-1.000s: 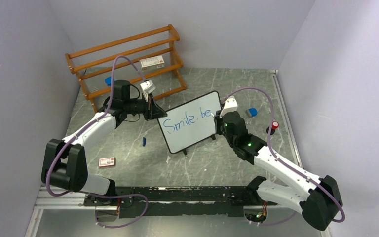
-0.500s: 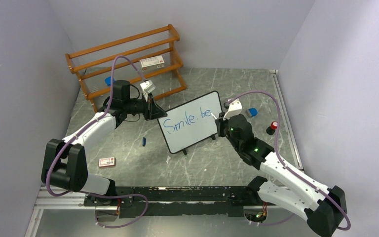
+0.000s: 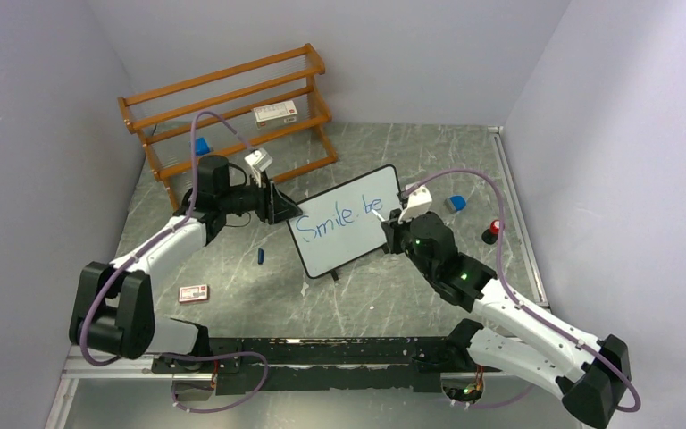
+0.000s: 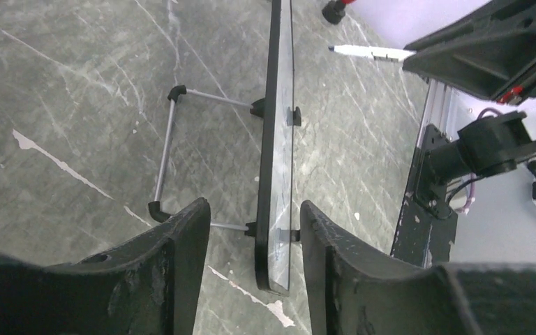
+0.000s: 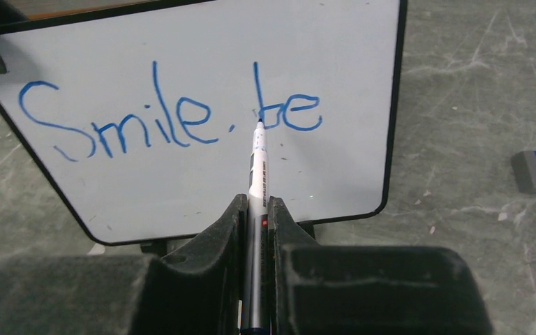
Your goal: Write a sentence on the whiteboard
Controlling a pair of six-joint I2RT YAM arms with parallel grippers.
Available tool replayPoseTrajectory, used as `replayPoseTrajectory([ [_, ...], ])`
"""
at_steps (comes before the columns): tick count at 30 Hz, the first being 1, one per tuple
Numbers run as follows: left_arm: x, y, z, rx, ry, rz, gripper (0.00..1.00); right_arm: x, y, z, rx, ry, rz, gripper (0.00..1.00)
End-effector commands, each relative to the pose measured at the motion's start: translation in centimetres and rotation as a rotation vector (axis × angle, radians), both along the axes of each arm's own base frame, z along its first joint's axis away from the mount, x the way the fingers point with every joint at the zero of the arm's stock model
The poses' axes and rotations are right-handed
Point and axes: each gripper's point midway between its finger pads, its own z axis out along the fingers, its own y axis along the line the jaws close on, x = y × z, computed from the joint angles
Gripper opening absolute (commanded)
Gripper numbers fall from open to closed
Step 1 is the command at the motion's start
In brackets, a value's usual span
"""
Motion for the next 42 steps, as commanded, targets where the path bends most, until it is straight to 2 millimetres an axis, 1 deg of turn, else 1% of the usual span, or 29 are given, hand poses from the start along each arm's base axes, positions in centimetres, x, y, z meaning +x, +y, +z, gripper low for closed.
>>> replayPoseTrajectory([
  [1, 0.9, 0.5, 3.3, -0.099, -0.088, 0.102, 0.56, -0.8, 0.7, 0.6, 0.02, -0.021, 0.028, 0.0],
  [5, 0.3, 1.2, 4.2, -0.185, -0.103, 0.179, 0.6, -1.4, 1.2, 1.0, 0.028, -0.028, 0.05, 0.0],
  [9, -0.6, 1.6, 3.4, -0.25, -0.084, 0.223, 0.61, -2.0, 1.8, 1.2, 0.03, -0.028, 0.078, 0.0],
  [12, -1.0, 1.8, 3.4, -0.288, -0.08, 0.232, 0.61, -2.4, 2.4, 1.3, 0.035, -0.031, 0.094, 0.0],
  [19, -1.3, 1.3, 3.0, -0.281, -0.043, 0.186, 0.58, -3.5, 3.8, 1.5, 0.03, -0.037, 0.123, 0.0],
  [25, -0.5, 1.0, 2.1, -0.242, -0.017, 0.168, 0.53, -4.2, 4.9, 0.7, 0.032, -0.032, 0.139, 0.0],
  [29, -0.1, 0.8, 1.7, -0.227, -0.015, 0.15, 0.48, -4.8, 5.5, 0.4, 0.03, -0.03, 0.148, 0.0],
  [35, 0.9, 0.8, 1.0, -0.175, -0.02, 0.134, 0.3, -5.4, 5.9, -0.1, 0.007, -0.036, 0.144, 0.0],
  [39, 0.9, 0.8, 0.6, -0.167, -0.039, 0.128, 0.21, -5.9, 6.4, -0.7, -0.016, -0.043, 0.146, 0.0],
  [42, 1.0, 0.9, 0.0, -0.125, -0.057, 0.113, 0.14, -6.4, 6.8, -1.1, -0.039, -0.063, 0.134, 0.0],
])
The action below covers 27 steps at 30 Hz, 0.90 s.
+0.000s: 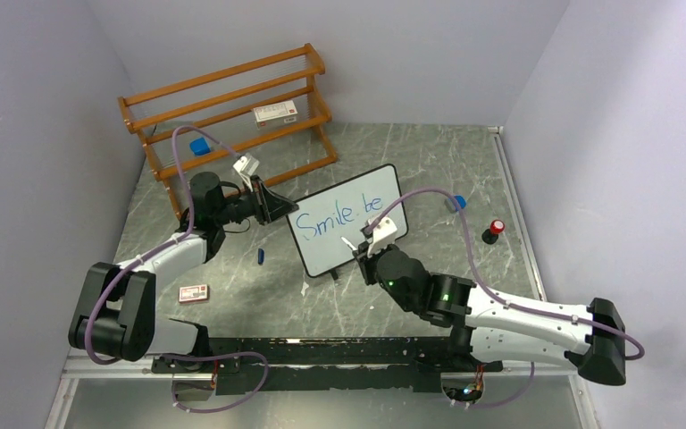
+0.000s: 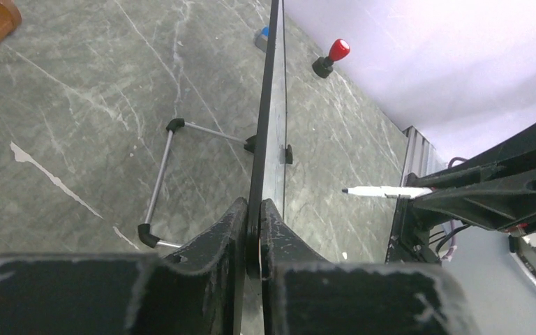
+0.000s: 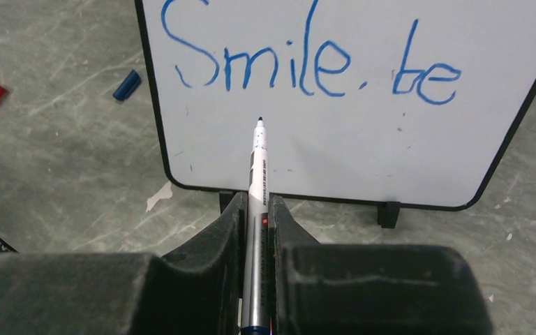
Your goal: Write a sentence on the whiteboard
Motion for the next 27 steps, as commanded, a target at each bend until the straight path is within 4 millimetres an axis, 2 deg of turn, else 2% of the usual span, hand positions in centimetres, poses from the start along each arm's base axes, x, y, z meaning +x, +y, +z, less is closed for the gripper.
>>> replayPoseTrajectory([
  [1, 0.6, 0.5, -0.5, 0.069, -0.063, -0.02, 0.13, -0.2, 0.2, -0.2, -0.009, -0.048, -0.055, 0.0],
  [5, 0.2, 0.5, -0.6, 0.083, -0.095, -0.04, 0.05, -1.1, 1.2, -0.7, -0.025, -0.094, -0.063, 0.0],
  [13, 0.1, 0.6, -1.0, 0.118, -0.103, -0.055, 0.05, -1.8, 3.7, -2.9, -0.056, -0.097, -0.06, 0.0],
  [21, 0.2, 0.8, -0.9, 0.135, -0.115, -0.044, 0.05, -1.6, 4.3, -4.8, -0.124, -0.068, -0.082, 0.0],
  [27, 0.1, 0.9, -0.7, 0.133, -0.126, -0.042, 0.05, -1.2, 4.6, -4.6, -0.128, -0.073, -0.112, 0.0],
])
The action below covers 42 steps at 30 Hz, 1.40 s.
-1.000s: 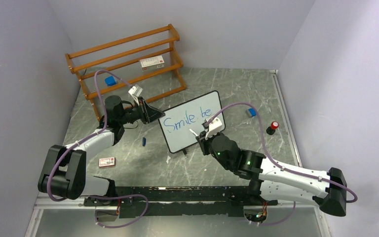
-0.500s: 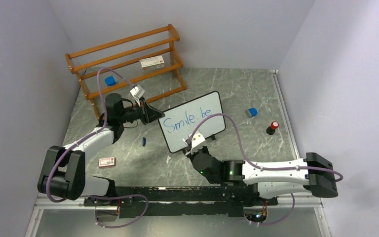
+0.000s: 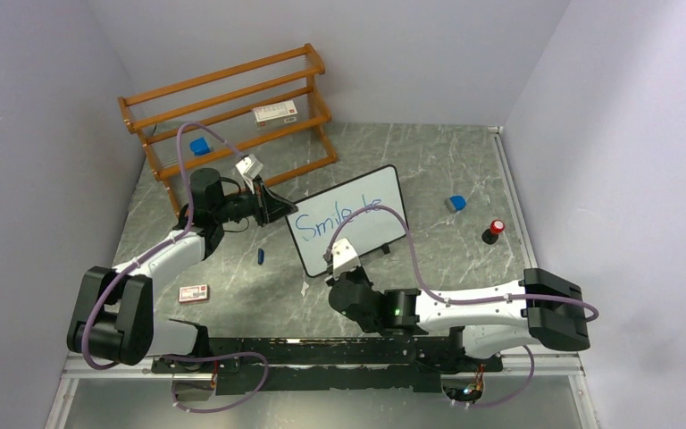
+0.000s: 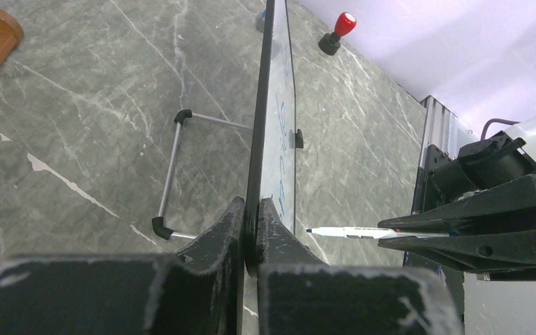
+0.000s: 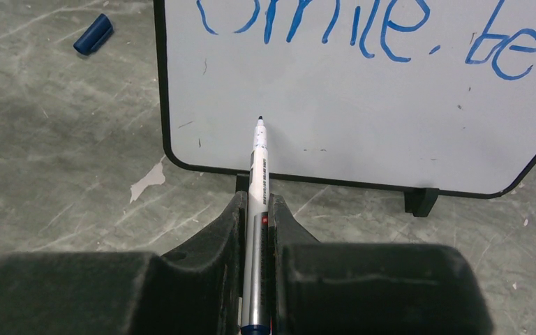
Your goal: Write a sentence on the whiteboard
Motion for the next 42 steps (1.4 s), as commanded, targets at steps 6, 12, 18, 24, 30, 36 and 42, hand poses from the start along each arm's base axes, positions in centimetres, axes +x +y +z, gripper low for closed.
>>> replayPoseTrajectory([
  [6, 0.5, 0.7, -0.4, 0.041, -0.039, 0.025, 0.05, 1.4, 0.3, 1.8, 0.06, -0.018, -0.082, 0.0],
  [12, 0.5, 0.7, -0.4, 0.043, -0.038, 0.027, 0.05, 2.0, 0.2, 1.6, 0.055, -0.004, -0.096, 0.0],
  [18, 0.5, 0.7, -0.4, 0.041, -0.038, 0.026, 0.05, 2.5, 0.1, 1.7, 0.057, -0.002, -0.108, 0.0],
  [24, 0.5, 0.6, -0.5, 0.038, -0.028, 0.019, 0.05, 3.0, 0.1, 1.5, 0.052, 0.007, -0.11, 0.0],
  [30, 0.5, 0.6, -0.4, 0.038, -0.028, 0.021, 0.05, 3.4, 0.0, 1.3, 0.044, 0.012, -0.118, 0.0],
  [36, 0.5, 0.6, -0.5, 0.034, -0.024, 0.018, 0.05, 3.6, 0.3, 1.5, 0.048, 0.01, -0.114, 0.0],
  [42, 0.5, 0.6, -0.4, 0.035, -0.026, 0.018, 0.05, 3.5, 1.0, 1.7, 0.056, 0.01, -0.088, 0.0],
])
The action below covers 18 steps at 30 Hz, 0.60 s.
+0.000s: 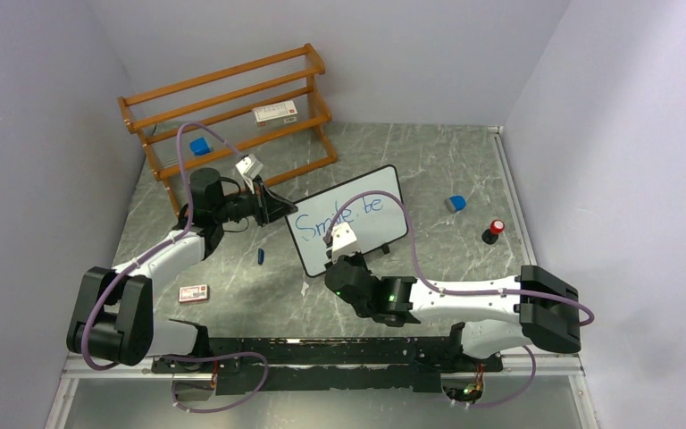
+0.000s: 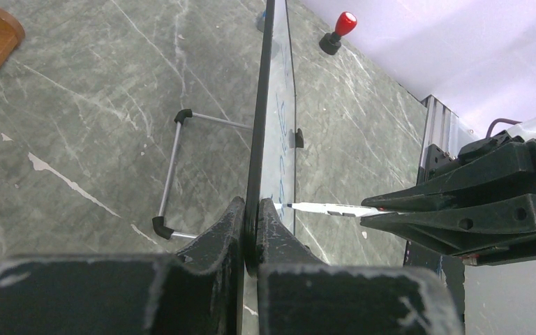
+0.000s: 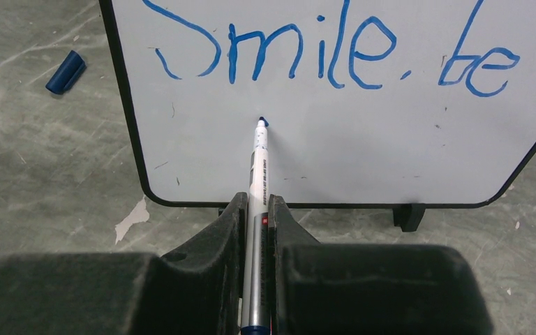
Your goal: Write a sentence on the whiteboard
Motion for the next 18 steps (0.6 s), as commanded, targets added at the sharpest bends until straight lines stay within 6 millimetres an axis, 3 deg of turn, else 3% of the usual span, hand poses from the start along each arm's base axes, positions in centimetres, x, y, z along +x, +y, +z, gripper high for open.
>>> replayPoseTrajectory([
  [1, 0.6, 0.5, -0.5, 0.033, -0.024, 0.018, 0.05, 0.5, 1.1, 0.9, 0.036, -0.011, 0.002, 0.0],
  [18, 0.8, 0.6, -0.7, 0.038, -0.014, 0.023, 0.05, -0.9, 1.3, -0.8, -0.004, 0.053, 0.093, 0.0],
])
